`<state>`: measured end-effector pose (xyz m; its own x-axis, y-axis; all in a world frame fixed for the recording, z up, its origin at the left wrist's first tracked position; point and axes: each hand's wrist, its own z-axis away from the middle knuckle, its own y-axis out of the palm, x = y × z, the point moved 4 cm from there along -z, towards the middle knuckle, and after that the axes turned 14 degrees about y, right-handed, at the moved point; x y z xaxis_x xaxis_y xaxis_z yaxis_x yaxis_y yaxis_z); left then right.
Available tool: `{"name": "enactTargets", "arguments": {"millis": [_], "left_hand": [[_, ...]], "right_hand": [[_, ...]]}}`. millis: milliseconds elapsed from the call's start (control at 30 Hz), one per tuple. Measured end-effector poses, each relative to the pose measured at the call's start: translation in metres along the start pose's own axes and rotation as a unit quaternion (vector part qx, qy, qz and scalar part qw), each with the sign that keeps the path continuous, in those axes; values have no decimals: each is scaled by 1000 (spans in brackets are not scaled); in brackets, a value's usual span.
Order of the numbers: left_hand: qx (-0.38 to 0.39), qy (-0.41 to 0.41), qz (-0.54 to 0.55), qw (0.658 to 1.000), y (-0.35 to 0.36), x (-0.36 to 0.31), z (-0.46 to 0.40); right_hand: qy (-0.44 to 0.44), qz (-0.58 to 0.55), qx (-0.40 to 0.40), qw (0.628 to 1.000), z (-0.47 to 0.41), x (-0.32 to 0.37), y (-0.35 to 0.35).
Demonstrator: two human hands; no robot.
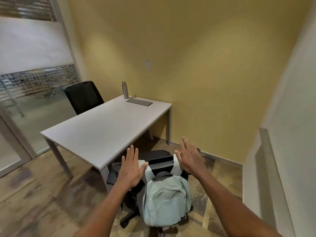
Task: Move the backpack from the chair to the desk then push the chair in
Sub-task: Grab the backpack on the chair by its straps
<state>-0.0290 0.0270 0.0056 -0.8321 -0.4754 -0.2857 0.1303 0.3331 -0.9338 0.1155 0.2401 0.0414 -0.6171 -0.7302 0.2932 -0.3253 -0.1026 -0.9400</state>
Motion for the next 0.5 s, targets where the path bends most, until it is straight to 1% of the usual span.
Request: {"name": "enactTargets", "arguments": {"millis": [100,167,300,500], "left_hand": [[28,-43,-13,999,13,3,4],[39,-49,-25,998,15,3,4],[47,-54,-32,997,13,4,2],[52,-46,-30,997,6,10,6]], "right_hand": [[-1,2,22,1000,5,-6,12],[2,17,40,999,11,-7,19],[-4,33,13,999,19,-6,20],[-4,30,8,999,22,1,22]]}}
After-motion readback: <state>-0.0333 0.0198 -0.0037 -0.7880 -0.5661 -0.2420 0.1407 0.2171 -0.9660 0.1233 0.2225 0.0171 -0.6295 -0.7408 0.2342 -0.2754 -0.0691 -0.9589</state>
